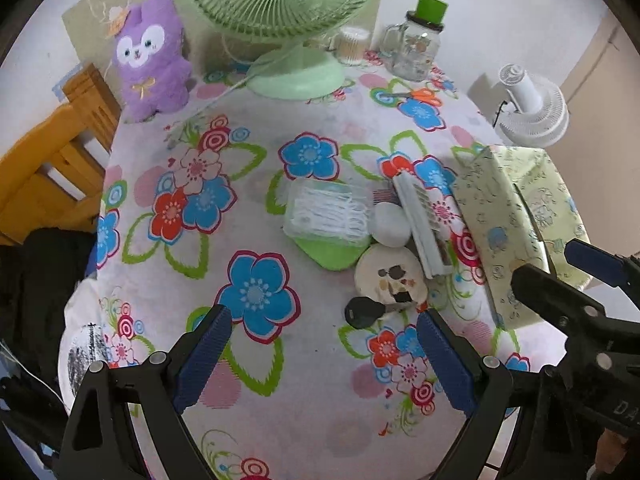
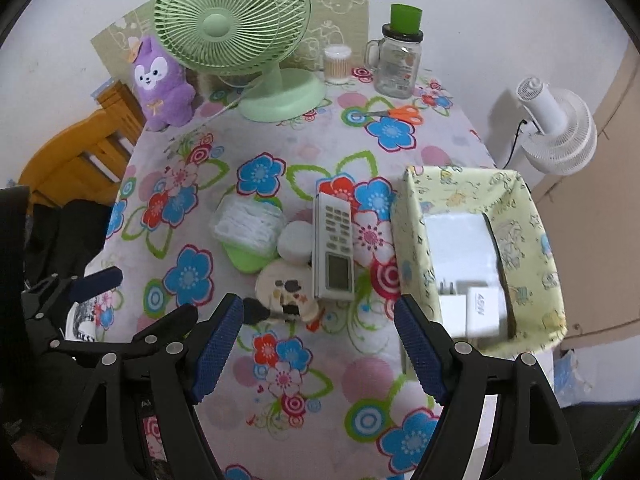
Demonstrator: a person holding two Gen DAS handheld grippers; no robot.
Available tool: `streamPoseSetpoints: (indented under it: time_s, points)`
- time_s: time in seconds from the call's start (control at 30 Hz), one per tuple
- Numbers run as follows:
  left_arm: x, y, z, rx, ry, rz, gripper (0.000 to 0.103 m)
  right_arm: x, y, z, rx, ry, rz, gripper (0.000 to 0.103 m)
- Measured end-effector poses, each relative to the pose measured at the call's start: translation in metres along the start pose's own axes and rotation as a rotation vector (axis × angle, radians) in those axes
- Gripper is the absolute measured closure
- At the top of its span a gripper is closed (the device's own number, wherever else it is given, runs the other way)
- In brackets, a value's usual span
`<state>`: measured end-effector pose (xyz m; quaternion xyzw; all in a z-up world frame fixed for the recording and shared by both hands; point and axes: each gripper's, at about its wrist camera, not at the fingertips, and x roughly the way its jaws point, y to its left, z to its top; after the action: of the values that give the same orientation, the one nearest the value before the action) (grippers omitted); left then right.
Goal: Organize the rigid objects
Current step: 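Withdraw both tools from the box toward the remote control, then grasp the clear floss-pick box with the left tool while the right tool grasps the white remote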
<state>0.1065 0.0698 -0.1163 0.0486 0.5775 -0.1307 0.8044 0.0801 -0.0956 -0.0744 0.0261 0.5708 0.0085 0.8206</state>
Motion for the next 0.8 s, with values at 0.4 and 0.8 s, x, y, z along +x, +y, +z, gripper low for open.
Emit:
streamPoseSetpoints:
  time_s: [0.4,0.8]
  points:
    - [0.045,0.001,0.026,0.068,0.016,0.011,0.008,0.049,-0.001,0.022,0.007,0.061,0.004,0.023]
    - [0.085,-0.003,0.040,0.085,0.076,0.003,0.008,0.090,-0.012,0.031,0.062,0.116,0.010,0.023]
